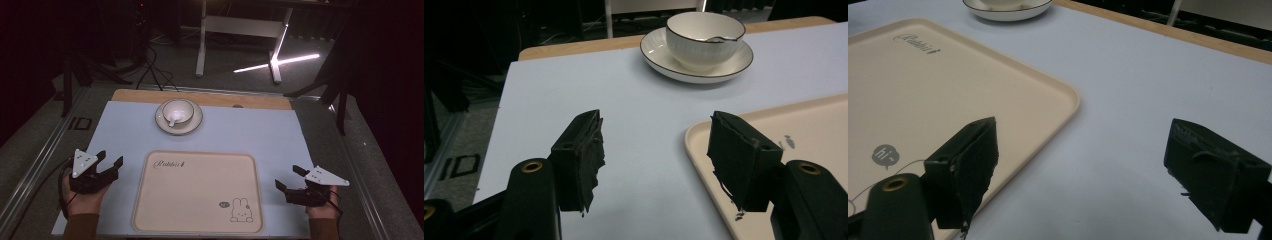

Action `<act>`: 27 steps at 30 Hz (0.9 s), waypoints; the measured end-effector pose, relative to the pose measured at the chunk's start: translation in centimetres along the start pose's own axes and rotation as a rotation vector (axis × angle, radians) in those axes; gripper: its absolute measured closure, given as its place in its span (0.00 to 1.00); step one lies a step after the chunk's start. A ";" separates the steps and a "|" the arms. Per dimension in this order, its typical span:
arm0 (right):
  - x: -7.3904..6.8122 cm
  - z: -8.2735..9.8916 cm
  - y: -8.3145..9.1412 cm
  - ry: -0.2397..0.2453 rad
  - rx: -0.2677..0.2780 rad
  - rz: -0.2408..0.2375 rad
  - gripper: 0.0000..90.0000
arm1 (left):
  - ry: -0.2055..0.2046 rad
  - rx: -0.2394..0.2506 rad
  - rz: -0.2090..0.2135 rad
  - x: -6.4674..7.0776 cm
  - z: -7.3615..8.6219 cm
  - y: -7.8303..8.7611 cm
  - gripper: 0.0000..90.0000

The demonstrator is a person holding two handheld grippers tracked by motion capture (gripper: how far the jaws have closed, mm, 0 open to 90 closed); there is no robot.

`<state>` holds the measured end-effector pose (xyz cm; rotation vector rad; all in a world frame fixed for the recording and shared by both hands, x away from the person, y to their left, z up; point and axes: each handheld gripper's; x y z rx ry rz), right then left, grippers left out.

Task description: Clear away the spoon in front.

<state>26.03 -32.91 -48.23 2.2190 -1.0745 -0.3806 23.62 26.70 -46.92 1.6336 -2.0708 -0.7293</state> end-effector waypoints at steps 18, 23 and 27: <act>0.0 -0.1 -0.3 -0.004 -0.008 0.005 0.15 | -0.029 -0.020 0.013 0.8 -2.7 -1.1 0.37; 0.1 -0.1 -0.3 -0.007 -0.004 0.010 0.15 | -0.032 -0.002 0.016 0.9 -4.1 -1.6 0.37; 0.1 -0.1 -0.2 -0.007 -0.002 0.010 0.15 | -0.034 0.005 0.018 0.9 -5.3 -2.1 0.37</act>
Point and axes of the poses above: each handheld gripper's, and its own axes: y roughly backward along the jaws, z roughly out of its underside, x roughly to its right, and after that the axes turned 13 degrees about -x, right-handed
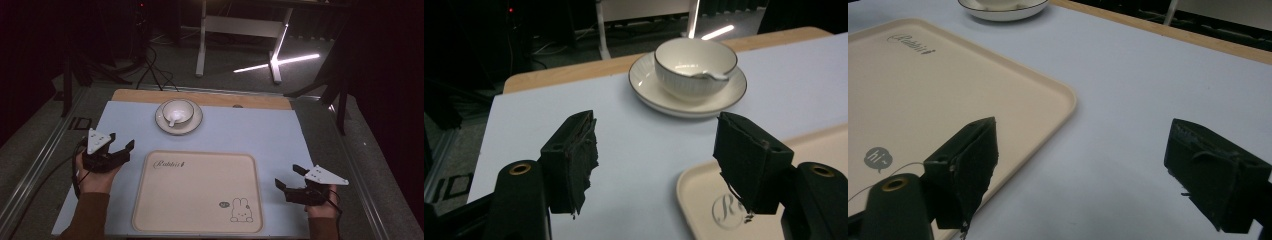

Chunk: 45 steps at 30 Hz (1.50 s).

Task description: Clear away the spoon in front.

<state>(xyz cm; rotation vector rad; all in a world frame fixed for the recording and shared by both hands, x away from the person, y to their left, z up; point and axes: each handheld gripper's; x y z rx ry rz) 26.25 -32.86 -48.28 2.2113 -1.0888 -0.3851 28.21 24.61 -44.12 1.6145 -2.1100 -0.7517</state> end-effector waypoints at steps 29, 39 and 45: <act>0.0 0.0 0.0 0.003 -0.003 0.003 0.15 | 0.029 0.000 0.018 0.3 -2.5 -2.2 0.37; 0.0 0.0 -0.1 0.003 -0.005 0.004 0.15 | 0.027 -0.009 0.031 0.8 -3.1 -3.8 0.36; 0.1 0.0 -0.1 0.000 -0.006 0.007 0.15 | 0.032 -0.027 0.042 1.3 -3.7 -5.0 0.36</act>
Point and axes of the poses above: each handheld gripper's, and its own axes: y roughly backward along the jaws, z roughly out of its underside, x roughly to its right, and after that the axes turned 13 degrees about -x, right-handed
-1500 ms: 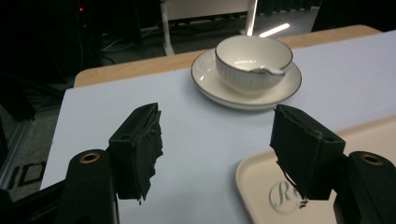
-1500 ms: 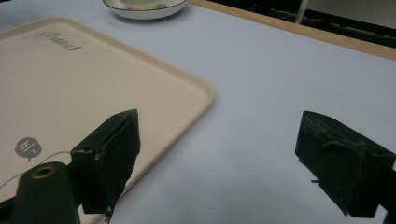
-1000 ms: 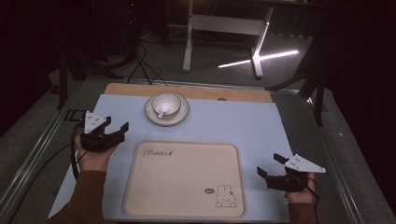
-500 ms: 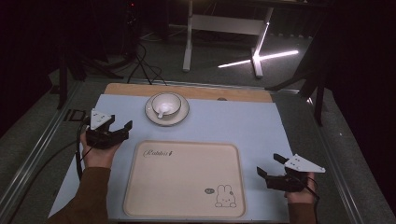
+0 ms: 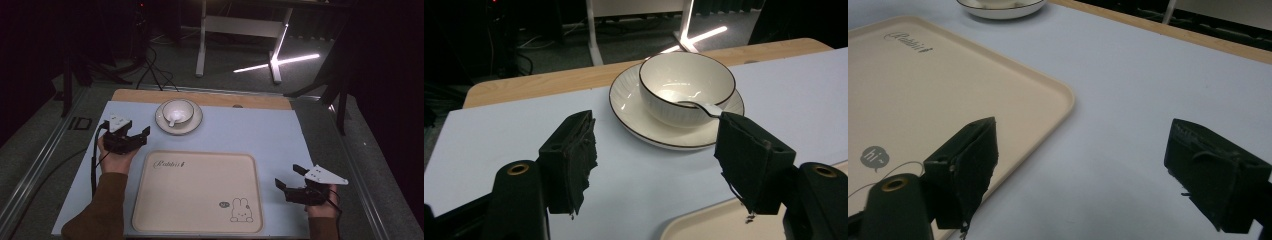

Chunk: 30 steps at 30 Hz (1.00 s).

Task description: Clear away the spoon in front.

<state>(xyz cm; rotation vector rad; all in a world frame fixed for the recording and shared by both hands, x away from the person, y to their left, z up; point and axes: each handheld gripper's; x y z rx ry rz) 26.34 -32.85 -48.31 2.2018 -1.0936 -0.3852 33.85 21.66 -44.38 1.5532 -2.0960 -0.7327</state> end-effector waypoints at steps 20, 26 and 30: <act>0.1 0.0 0.0 0.000 0.003 -0.004 0.15 | -0.036 -0.042 0.029 2.2 -1.9 -4.1 0.37; 0.1 0.0 0.0 -0.001 0.001 -0.006 0.15 | -0.044 -0.041 0.047 3.2 -2.5 -5.7 0.43; 0.1 0.0 0.1 -0.001 0.004 -0.003 0.15 | -0.044 -0.053 0.041 3.5 -2.7 -6.7 0.47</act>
Point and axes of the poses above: each handheld gripper's, and its own axes: y roughly backward along the jaws, z roughly out of its underside, x roughly to its right, and after that the axes turned 13 degrees about -x, right-handed
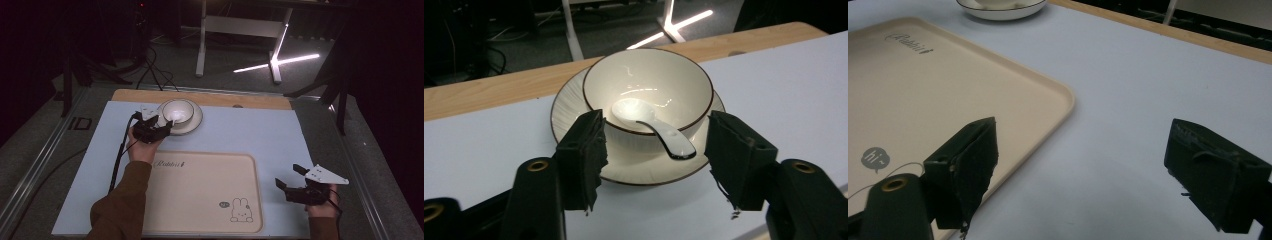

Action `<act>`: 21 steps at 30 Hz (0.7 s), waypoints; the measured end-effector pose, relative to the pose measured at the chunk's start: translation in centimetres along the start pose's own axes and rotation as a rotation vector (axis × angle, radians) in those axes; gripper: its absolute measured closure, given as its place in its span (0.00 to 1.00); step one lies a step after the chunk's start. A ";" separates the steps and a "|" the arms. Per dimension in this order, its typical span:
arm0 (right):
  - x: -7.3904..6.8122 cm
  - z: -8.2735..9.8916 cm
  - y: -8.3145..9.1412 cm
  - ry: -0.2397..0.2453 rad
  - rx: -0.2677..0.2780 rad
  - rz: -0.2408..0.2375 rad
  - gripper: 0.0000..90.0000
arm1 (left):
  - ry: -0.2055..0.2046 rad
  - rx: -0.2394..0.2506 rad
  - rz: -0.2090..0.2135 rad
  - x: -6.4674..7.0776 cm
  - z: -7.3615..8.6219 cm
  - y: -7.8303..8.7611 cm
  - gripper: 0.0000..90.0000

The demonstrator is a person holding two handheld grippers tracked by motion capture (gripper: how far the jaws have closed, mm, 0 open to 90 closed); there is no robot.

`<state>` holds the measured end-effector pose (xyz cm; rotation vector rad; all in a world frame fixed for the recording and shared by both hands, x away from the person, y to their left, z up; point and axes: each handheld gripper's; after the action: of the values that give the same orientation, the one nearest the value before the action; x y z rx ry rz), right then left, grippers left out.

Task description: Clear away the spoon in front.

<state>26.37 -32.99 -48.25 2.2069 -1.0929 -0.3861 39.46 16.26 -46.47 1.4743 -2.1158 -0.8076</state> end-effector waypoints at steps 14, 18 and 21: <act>0.0 0.0 0.1 0.003 0.001 -0.001 0.15 | 0.031 -0.074 0.005 0.5 -0.2 -3.2 0.62; 0.0 0.0 0.0 0.003 0.000 -0.003 0.15 | 0.040 -0.081 0.020 0.3 -0.2 -3.3 0.72; -0.1 0.0 0.0 0.003 0.000 -0.003 0.15 | 0.035 -0.087 0.019 0.4 -0.2 -3.5 0.73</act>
<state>26.33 -32.93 -48.26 2.2088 -1.0882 -0.3837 41.85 14.92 -48.64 1.4117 -2.0398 -0.8497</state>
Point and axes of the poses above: each handheld gripper's, and its own axes: y roughly backward along the jaws, z roughly out of its underside, x roughly to its right, and after that the axes turned 13 degrees about -x, right-handed
